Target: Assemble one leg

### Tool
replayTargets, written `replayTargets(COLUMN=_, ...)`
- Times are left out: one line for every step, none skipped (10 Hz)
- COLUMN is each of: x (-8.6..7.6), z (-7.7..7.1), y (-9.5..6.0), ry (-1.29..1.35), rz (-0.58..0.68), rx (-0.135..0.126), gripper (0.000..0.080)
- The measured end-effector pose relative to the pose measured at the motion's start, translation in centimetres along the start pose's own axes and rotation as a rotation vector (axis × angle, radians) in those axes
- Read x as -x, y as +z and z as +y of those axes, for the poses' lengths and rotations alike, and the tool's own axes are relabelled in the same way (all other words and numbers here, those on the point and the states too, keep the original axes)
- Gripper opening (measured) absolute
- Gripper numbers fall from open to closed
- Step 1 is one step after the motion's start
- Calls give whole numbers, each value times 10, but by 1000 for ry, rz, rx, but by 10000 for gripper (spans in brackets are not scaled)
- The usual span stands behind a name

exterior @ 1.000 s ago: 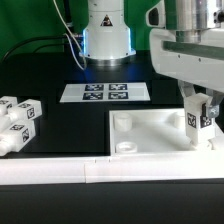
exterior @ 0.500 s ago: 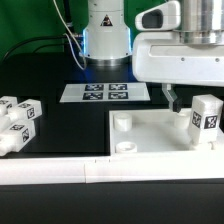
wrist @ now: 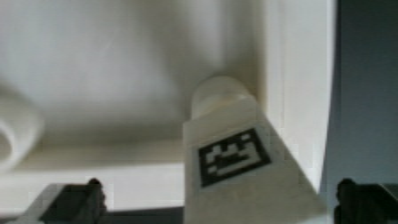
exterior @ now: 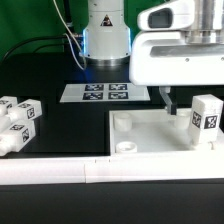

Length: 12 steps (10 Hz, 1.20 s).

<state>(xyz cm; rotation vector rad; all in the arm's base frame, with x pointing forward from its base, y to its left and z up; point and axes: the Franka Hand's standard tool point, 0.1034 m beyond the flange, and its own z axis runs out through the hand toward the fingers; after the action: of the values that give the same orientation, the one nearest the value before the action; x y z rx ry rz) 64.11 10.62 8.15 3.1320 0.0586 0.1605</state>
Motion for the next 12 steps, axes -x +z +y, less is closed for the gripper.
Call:
replayTargets(x=0, z=0, y=0, ry=41, rz=1, rx=1, gripper=618)
replayTargets(x=0, z=0, y=1, ry=75, rz=0, rx=-1, gripper=618)
replayTargets(x=0, z=0, y=1, ry=160, rz=0, rx=-1, gripper=483)
replayTargets(x=0, z=0, y=1, ry=221, rz=0, rx=-1, gripper=347)
replayTargets(x=0, z=-1, y=1, ry=281, rz=0, rx=-2, gripper=285)
replayTargets(x=1, z=-1, y=1, ry=361, rz=-1, rx=-2, gripper=285)
replayTargets(x=1, z=-1, y=1, ry=431, rz=-1, rx=-2, gripper=285)
replayTargets(x=1, z=-3, y=1, ry=564, rz=-1, rx=-2, gripper=285)
replayTargets(x=2, z=-5, y=2, ry=696, rz=-3, rx=-2, gripper=285)
replayTargets(x=3, z=-7, y=3, ry=893, rz=-17, rx=-1, gripper=285)
replayTargets(x=2, z=-10, y=3, ry=1071, rz=-37, rx=1, gripper=285)
replayTargets(x=1, z=-10, y=4, ry=1183, rz=-51, rx=-1, gripper=285)
